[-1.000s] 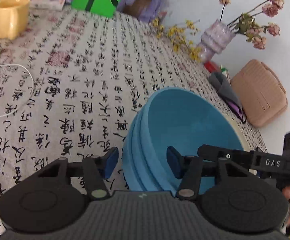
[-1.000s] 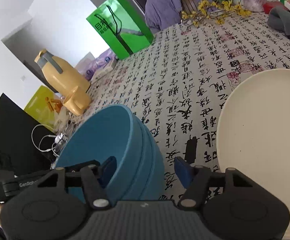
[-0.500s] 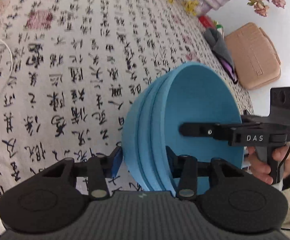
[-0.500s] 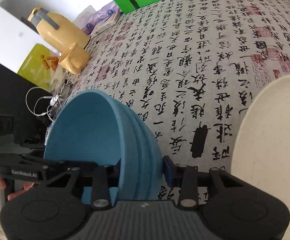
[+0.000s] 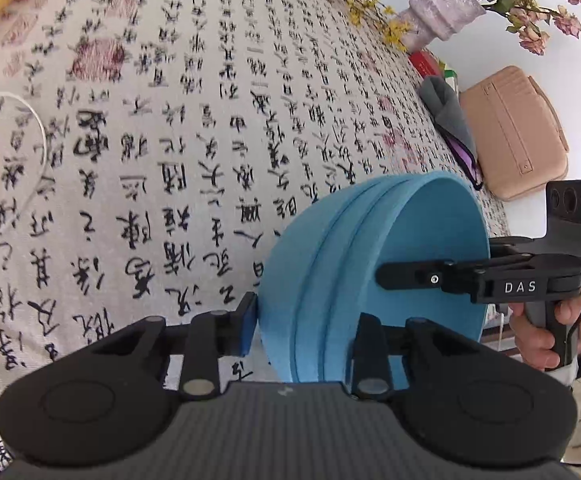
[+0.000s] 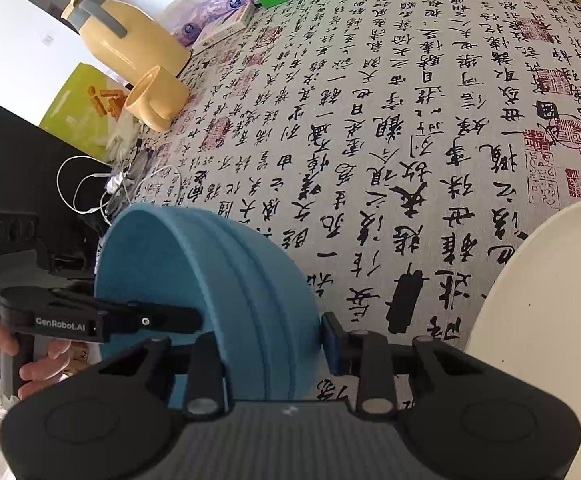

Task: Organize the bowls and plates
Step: 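Carry the blue bowl stack over the cream plate stack with both tools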

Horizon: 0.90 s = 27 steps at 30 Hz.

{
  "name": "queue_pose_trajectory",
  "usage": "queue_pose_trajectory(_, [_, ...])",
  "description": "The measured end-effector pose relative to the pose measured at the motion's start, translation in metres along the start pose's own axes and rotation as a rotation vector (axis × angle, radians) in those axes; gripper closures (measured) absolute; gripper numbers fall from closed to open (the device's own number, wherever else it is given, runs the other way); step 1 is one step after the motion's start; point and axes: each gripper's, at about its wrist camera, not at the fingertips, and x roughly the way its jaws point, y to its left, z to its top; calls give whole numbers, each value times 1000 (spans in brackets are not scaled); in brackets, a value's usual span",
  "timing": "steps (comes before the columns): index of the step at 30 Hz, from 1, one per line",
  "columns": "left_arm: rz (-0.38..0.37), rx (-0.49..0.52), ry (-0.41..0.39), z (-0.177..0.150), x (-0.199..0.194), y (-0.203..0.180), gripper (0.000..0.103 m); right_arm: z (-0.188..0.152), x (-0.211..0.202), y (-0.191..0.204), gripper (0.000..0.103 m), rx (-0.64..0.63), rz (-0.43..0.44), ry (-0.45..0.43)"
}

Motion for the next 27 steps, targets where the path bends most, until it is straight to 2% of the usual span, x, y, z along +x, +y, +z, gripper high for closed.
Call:
queue_pose_trajectory(10, [-16, 32, -41, 21, 0, -46, 73, 8, -45, -13, 74, -29, 5, -76])
queue_pose_trajectory(20, [-74, 125, -3, 35, 47, -132, 74, -16, -119, -69, 74, 1, -70, -113])
queue_pose_trajectory(27, [-102, 104, 57, 44, 97, -172, 74, -23, -149, -122, 74, 34, -102, -105])
